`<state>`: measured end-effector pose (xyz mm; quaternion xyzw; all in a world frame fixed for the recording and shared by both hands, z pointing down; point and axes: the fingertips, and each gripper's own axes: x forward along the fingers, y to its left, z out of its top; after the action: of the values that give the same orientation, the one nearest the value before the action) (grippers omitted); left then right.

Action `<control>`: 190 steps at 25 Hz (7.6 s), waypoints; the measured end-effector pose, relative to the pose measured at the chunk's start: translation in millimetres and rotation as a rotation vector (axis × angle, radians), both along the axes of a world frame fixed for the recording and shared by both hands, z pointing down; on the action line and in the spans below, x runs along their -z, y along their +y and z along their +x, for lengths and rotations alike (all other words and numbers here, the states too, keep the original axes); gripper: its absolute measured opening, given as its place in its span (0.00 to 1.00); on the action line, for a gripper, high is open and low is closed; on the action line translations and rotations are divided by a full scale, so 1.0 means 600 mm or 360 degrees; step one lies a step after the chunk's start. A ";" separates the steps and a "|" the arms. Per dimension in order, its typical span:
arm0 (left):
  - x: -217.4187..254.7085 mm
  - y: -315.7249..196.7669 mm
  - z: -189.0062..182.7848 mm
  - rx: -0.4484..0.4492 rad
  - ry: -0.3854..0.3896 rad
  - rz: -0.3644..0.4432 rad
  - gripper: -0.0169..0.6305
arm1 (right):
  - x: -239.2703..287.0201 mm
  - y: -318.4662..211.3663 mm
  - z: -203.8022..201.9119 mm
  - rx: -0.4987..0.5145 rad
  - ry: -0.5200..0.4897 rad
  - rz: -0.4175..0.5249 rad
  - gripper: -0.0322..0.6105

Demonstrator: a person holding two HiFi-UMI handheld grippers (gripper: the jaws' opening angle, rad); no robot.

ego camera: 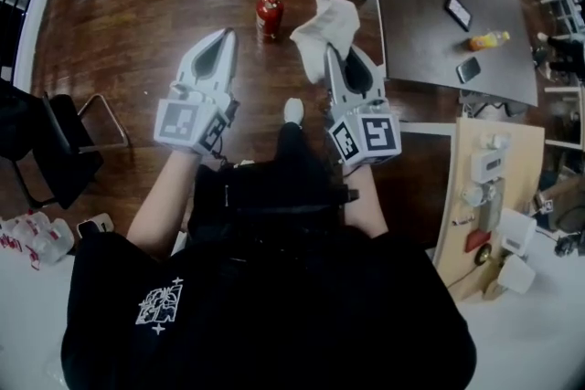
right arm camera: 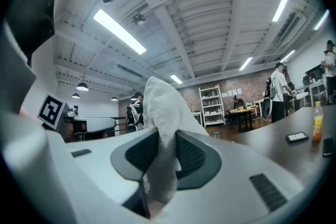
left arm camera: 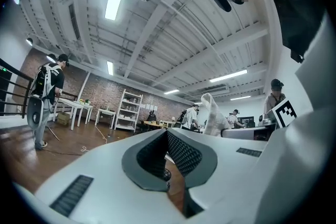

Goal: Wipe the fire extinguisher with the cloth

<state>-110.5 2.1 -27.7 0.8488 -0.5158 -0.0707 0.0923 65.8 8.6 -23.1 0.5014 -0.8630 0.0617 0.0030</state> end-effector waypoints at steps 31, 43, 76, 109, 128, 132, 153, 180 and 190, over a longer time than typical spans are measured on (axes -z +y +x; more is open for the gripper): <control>-0.788 -0.415 0.074 0.0143 -0.0121 0.0047 0.03 | -0.824 -0.467 0.061 0.0207 0.0000 0.0049 0.23; -0.954 -0.440 0.050 0.0187 -0.0133 0.0043 0.03 | -0.990 -0.518 0.044 0.0366 -0.0056 0.0050 0.23; -1.002 -0.429 0.056 0.0150 -0.0057 0.0041 0.03 | -1.306 -0.561 -0.036 0.0412 0.0175 -0.0415 0.22; -1.027 -0.396 0.061 0.0156 -0.0067 -0.0008 0.03 | -1.366 -0.610 -0.022 0.0395 0.0243 -0.0503 0.22; -1.028 -0.365 0.042 0.0155 -0.0059 0.0005 0.03 | -1.135 -0.536 -0.152 0.0492 0.0146 -0.0104 0.22; -1.037 -0.360 0.038 0.0155 -0.0059 -0.0009 0.03 | -1.240 -0.520 -0.190 0.0595 0.0323 -0.0221 0.22; -1.042 -0.349 0.018 0.0169 -0.0043 -0.0015 0.03 | -1.083 -0.501 -0.168 0.0634 -0.0008 -0.0019 0.23; -1.049 -0.338 0.031 0.0153 -0.0067 -0.0026 0.03 | -1.401 -0.549 -0.062 0.0399 0.0279 -0.0567 0.22; -1.051 -0.335 0.021 0.0150 -0.0067 -0.0030 0.03 | -1.229 -0.581 0.011 0.0347 0.0103 -0.0276 0.23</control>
<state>-98.1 -198.9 602.7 0.8239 -0.5578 -0.0523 0.0860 72.6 -340.2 714.5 0.4042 -0.9033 0.1190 0.0809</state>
